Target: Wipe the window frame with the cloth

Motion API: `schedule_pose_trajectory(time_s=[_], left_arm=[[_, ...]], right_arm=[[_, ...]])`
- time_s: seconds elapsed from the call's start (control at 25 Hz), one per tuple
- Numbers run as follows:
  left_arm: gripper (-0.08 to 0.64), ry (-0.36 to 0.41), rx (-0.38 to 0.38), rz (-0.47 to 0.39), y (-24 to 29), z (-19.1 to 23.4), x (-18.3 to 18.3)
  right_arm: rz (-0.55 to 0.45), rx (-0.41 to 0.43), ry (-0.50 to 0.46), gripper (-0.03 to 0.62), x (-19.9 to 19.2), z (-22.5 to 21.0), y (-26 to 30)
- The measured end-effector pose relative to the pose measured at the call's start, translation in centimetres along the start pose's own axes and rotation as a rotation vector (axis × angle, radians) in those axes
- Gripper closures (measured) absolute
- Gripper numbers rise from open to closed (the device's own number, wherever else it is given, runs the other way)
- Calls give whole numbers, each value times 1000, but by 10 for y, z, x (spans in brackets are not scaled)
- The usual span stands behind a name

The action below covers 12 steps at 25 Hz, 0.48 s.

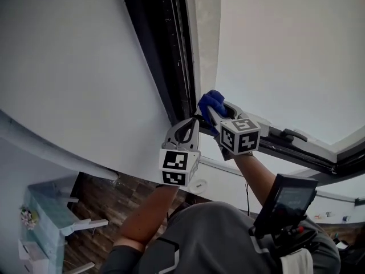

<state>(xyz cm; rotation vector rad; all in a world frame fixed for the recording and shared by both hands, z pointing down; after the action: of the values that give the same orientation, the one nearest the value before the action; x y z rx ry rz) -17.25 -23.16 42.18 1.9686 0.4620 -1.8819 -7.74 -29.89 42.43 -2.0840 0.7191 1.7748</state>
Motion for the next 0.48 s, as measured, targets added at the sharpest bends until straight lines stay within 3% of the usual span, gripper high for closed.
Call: schedule_pose_trajectory(time_s=[0.48], left_arm=[[551,-47,-27,93,9,22,-45]], right_arm=[[158,-99,-105,460,-67,-14,48]])
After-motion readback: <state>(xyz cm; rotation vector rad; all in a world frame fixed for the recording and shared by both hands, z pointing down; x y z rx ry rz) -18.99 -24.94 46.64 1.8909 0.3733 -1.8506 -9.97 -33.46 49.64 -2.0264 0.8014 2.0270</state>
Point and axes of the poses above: the fingertips, and each gripper's own axes: y forward along the fingers, z to its left, x out of its top, the point moved 4 cm from there along -y, backward along the fingers, and after that the axes turned 8 degrees about -z, right-handed, at the moved point
